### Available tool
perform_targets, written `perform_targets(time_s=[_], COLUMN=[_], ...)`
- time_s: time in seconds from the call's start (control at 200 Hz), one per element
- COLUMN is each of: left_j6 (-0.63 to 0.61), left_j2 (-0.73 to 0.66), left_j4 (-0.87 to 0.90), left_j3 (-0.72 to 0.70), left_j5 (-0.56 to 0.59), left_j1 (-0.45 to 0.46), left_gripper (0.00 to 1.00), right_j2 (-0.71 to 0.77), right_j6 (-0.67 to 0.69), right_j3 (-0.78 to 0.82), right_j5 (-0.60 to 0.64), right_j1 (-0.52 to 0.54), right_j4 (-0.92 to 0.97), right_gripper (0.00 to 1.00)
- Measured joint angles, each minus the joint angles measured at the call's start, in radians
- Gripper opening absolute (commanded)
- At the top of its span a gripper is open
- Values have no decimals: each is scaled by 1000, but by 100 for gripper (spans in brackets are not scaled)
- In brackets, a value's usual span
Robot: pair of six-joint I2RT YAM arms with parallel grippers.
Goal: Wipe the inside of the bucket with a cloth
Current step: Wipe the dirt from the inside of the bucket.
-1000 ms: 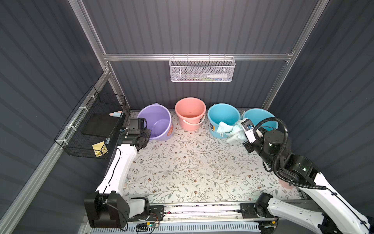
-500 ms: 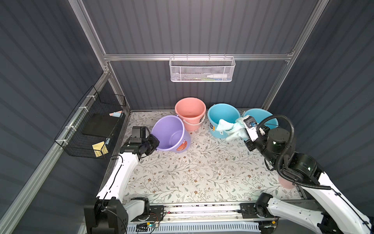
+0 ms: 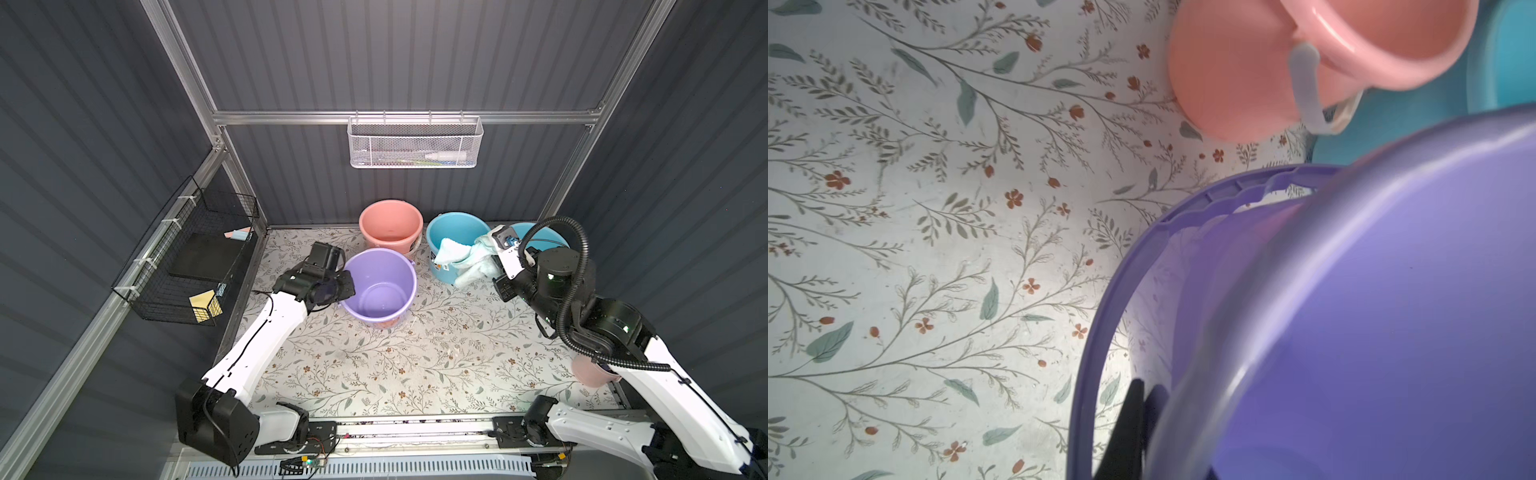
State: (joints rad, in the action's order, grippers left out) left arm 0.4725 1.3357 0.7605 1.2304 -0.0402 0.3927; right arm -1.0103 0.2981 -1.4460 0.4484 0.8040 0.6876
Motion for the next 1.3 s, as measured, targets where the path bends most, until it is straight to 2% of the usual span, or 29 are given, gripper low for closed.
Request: perform_targets(time_s=[0.295,0.58,0.755,1.01,1.301], left_j6=[21,58,76,84,84], left_j2=[112,174,193,199,211], left_j4=[-2,-26,-56,-76,-108], left_j3=[56,75,83,84,84], left_j5=[79,108,124,124,114], left_j1=[187,293,340,373,385], left_gripper=[0,0,0,0,0], right_j2=[-105,-184,-231,-289,-411], right_j6=[-280,-484,-541,-584,-638], right_j3=[-168,-187,-170,-42,64], right_j5=[-85,-192,-248,-319,-457], right_j1=[0,0,0,0,-7], right_j4=[165,311,354,375,280], right_gripper=[0,0,0,0,0])
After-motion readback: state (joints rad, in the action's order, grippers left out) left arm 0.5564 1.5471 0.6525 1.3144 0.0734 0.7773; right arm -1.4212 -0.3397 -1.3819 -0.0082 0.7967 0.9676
